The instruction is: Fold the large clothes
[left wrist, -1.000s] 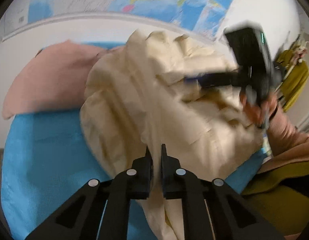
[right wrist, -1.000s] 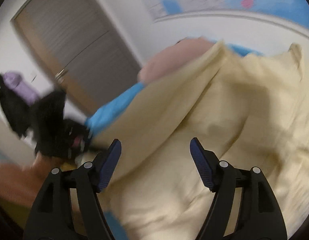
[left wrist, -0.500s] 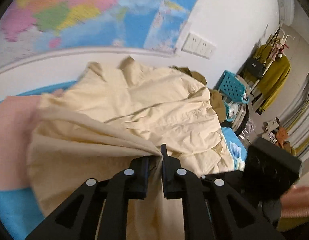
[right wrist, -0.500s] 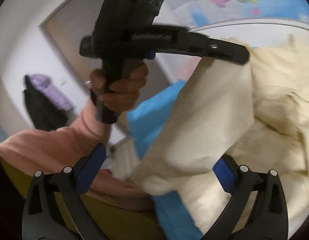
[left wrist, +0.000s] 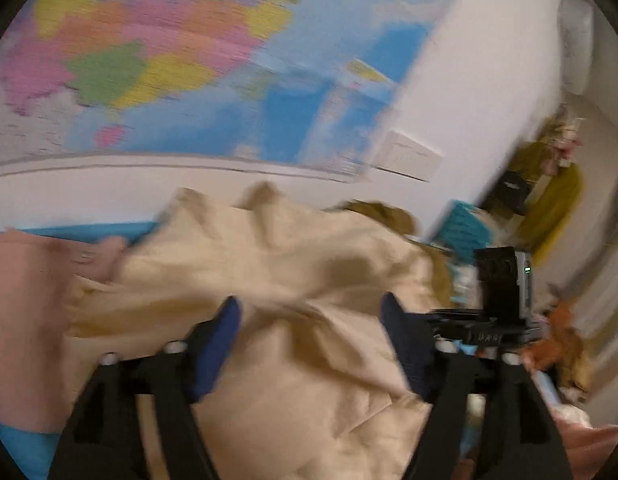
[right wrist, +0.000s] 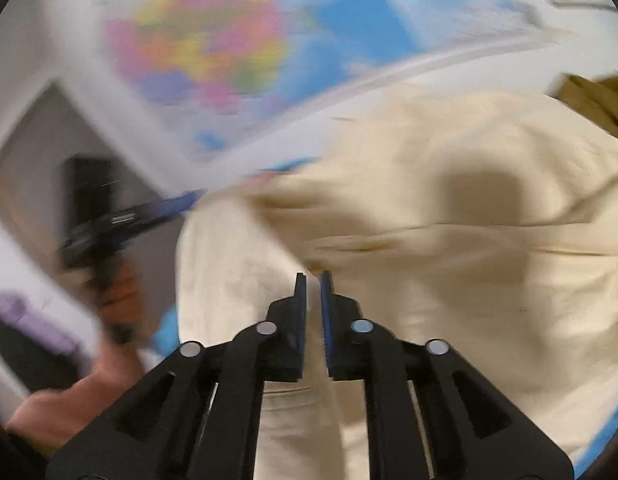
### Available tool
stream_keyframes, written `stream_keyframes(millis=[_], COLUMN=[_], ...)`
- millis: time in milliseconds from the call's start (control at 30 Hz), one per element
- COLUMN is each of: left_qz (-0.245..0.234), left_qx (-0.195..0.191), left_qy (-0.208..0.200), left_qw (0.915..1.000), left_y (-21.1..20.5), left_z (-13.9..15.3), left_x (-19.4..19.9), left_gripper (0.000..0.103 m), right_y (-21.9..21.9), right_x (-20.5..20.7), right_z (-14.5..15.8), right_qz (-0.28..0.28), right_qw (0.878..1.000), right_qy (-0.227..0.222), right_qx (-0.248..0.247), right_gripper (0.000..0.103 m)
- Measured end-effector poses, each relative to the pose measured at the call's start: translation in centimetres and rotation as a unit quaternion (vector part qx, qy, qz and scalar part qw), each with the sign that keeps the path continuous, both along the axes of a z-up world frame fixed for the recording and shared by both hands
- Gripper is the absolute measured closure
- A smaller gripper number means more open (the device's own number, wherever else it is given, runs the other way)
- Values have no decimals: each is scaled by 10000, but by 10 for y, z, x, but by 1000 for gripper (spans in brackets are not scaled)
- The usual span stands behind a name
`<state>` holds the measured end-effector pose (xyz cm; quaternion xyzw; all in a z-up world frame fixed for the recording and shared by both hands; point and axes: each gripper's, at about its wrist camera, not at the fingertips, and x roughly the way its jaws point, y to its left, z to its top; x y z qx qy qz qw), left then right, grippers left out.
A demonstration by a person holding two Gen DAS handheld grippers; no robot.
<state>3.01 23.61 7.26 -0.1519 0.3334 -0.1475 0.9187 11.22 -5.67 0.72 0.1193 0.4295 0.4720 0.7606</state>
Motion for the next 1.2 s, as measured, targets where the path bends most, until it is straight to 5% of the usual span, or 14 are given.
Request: stream_keyframes(millis=[33,100,133,233,300,400,467,533,633,700,900,1067,1133,1200], left_qz=[129,235,291,565,733,1029,1054,833,831,777,1158,1579,1559,1335], left_qx=[113,-12,6,230,313,642,1105,1409,2068,2397,2252,2033,2046,1759], left_qy=[93,332,377,385,353,374,394,533,1007,1265,994,910,837,604], left_qw=[9998,9992,9989,9974,9962,9919,9875,9851,9696,9594,9623,9620,9627,9734], left_y=[6,22,28,47,62,78,79,75,71,67,70,79,76,70], left_z=[-9,-27,-33,-45,-47,-46,-45,-50,-68,-83,-69,-67,-67,-57], left_x=[2,3,1,-6,-11,-6,1,13,40,57,84,99,92,75], left_gripper=[23,23,23,23,23,23,23,23,23,38,68,67,54,46], right_y=[-3,-12,-21,-33,-30,-22,-16,-18,-24,-30,-45,-40,-29,-21], right_x=[8,8,6,-11,-27,-37,-31,-30,-31,-36,-15,37,49,54], right_z=[-8,-16,-16,-8,-3,-15,-32,-40,-34,-17,35,18,-5,-27], right_qz=[-239,-435,-425,-244,-116,-129,-102,-39,13,-39,-256,-648,-651,-602], right_qw=[9995,9984,9985,9989,9956,9888,9879,9891,9903,9899,9883,9879,9837,9796], right_qy=[99,-57,-98,-363,-761,-972,-865,-727,-789,-998,-1326,-801,-607,-471], right_qx=[-179,-350,-334,-192,-526,-1127,-1283,-1283,-1145,-1005,-713,-1160,-1564,-1857], right_gripper=[55,40,24,12,5,6,16,49,71,77,81,79,72,68])
